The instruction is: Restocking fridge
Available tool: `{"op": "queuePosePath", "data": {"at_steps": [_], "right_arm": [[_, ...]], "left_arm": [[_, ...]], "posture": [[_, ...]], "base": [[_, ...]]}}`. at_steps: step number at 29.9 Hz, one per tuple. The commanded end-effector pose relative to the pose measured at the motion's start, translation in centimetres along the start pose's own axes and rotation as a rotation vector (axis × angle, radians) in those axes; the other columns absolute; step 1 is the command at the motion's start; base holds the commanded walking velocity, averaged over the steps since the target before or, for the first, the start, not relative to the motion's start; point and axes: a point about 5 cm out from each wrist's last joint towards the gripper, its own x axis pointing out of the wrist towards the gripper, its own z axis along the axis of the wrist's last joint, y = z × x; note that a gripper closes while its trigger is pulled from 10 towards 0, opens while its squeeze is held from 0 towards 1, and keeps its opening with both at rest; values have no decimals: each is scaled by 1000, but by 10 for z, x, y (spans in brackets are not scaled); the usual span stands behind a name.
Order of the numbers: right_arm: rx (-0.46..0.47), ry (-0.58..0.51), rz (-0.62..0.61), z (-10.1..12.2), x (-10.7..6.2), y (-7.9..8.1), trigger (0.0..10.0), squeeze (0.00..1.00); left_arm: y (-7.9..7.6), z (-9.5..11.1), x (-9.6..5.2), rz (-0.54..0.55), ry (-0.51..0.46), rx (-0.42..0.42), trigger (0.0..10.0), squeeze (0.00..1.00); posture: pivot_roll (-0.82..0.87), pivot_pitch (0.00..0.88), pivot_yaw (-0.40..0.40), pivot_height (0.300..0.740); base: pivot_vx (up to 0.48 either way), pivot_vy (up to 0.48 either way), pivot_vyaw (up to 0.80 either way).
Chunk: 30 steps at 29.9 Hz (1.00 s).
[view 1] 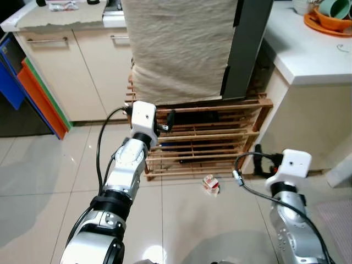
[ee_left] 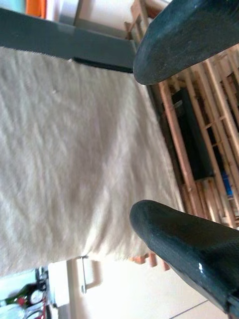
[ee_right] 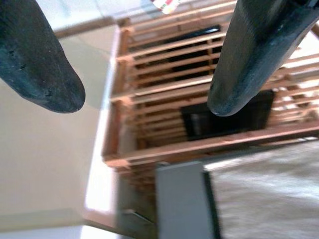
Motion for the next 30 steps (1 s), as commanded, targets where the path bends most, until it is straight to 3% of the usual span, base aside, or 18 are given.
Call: {"op": "queuePosePath", "data": {"at_steps": [1, 14, 20, 23, 30], "right_arm": [[0, -32, 31, 5, -2, 5, 10000, 0], [1, -28, 35, -5, -13, 8, 10000, 0], [-48, -40, 42, -13, -33, 5, 10000, 0], [-59, -31, 43, -17, -38, 3, 10000, 0], [-78, -38, 29, -17, -38, -4, 10000, 0]], "left_arm": [[3, -4, 0, -2, 41, -15, 10000, 0], [8, -21, -4, 14, 176, -5, 10000, 0], [18, -20, -3, 53, 188, 83, 10000, 0], [13, -21, -2, 27, 197, 112, 10000, 0], [5, -19, -1, 11, 156, 80, 10000, 0]], "posture": [[-71, 24, 65, 740], [-83, 37, 83, 740], [-88, 43, 88, 740], [-101, 46, 90, 740], [-110, 44, 89, 740]], "base": [[0, 480, -575], [0, 480, -785], [0, 480, -764], [0, 0, 0], [202, 0, 0]]}}
